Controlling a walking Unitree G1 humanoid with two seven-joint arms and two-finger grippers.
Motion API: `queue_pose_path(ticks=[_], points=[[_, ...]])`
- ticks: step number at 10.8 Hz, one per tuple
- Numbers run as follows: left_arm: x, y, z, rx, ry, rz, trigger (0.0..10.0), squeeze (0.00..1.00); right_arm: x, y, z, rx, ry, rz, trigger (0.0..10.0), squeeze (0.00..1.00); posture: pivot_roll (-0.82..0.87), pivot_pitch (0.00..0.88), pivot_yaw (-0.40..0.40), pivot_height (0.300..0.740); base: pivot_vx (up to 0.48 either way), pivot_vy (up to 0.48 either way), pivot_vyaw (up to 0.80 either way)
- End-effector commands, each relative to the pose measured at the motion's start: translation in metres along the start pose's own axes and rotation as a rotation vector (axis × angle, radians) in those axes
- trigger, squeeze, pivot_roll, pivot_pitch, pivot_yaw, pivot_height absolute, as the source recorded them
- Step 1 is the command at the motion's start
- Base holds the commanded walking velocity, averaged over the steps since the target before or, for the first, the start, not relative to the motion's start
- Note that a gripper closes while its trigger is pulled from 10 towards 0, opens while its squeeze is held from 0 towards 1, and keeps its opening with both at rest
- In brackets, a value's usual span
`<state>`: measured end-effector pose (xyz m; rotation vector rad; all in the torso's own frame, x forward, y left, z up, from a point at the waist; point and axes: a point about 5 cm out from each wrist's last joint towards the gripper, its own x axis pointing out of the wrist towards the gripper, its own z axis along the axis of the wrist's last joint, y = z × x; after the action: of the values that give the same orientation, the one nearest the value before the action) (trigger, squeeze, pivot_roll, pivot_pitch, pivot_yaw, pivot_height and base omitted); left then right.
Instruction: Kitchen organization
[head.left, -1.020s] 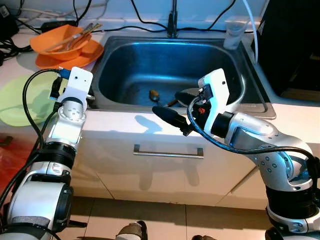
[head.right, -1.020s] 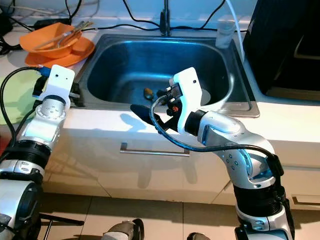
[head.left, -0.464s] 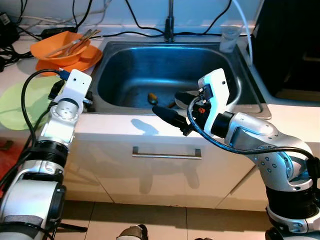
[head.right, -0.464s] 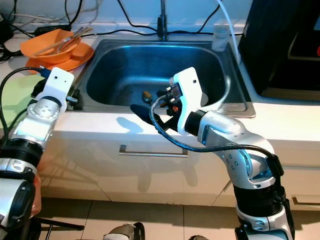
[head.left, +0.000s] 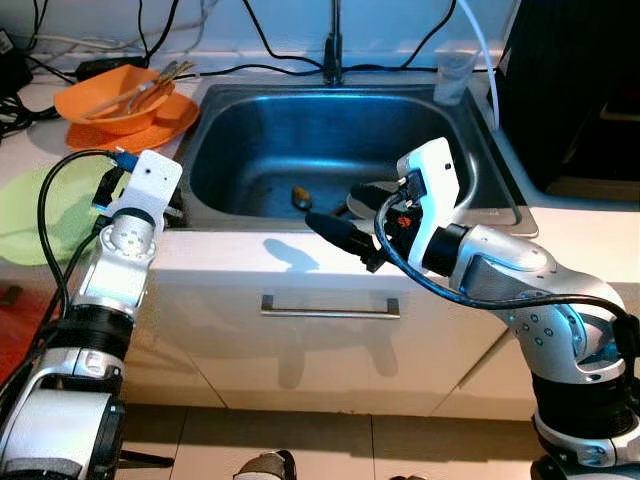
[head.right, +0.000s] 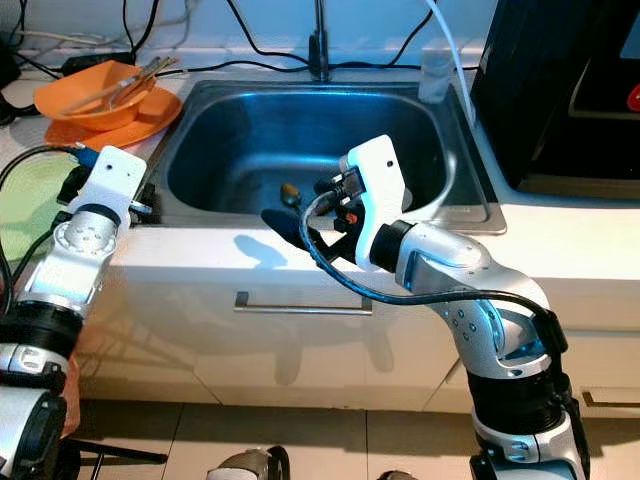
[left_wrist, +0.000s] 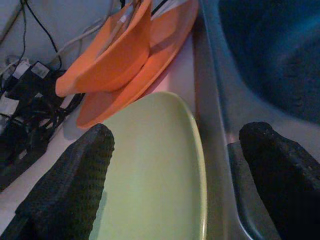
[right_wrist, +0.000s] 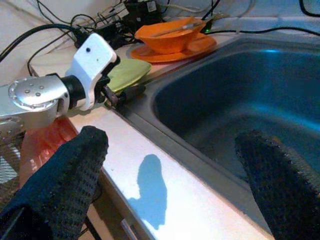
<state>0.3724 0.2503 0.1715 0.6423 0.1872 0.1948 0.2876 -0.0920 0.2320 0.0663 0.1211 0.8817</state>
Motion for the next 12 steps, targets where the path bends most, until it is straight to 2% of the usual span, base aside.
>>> queue_pose_path(ticks=[1,2,3,4,6,12], points=[[-0.005,-0.016,-0.033,0.036,0.127,-0.060,10.0,0.00,0.001,0.003,0.002,-0.011,-0.009,0.015,10.0,0.15,0.03,0.104,0.056,0.740,0.000,0.000,0.00],[-0.004,-0.013,-0.039,0.044,0.141,-0.057,2.5,0.00,0.001,0.003,0.003,-0.012,-0.011,0.016,10.0,0.15,0.03,0.102,0.057,0.740,0.000,0.000,0.00],[-0.004,-0.009,-0.044,0.048,0.157,-0.054,0.0,0.00,0.002,0.003,0.003,-0.013,-0.012,0.015,10.0,0.15,0.02,0.103,0.059,0.740,0.000,0.000,0.00],[-0.002,-0.001,-0.045,0.061,0.159,-0.043,0.0,0.00,0.001,0.003,0.003,-0.013,-0.013,0.009,10.0,0.15,0.02,0.103,0.064,0.740,0.000,0.000,0.00],[0.000,0.004,-0.044,0.077,0.154,-0.028,0.0,0.00,0.000,0.003,0.003,-0.012,-0.016,0.002,10.0,0.15,0.02,0.100,0.072,0.740,0.000,0.000,0.00],[0.003,0.005,-0.042,0.085,0.132,-0.005,0.0,0.00,0.001,0.004,0.002,-0.009,-0.019,0.000,10.0,0.15,0.02,0.101,0.074,0.740,0.000,0.000,0.00]])
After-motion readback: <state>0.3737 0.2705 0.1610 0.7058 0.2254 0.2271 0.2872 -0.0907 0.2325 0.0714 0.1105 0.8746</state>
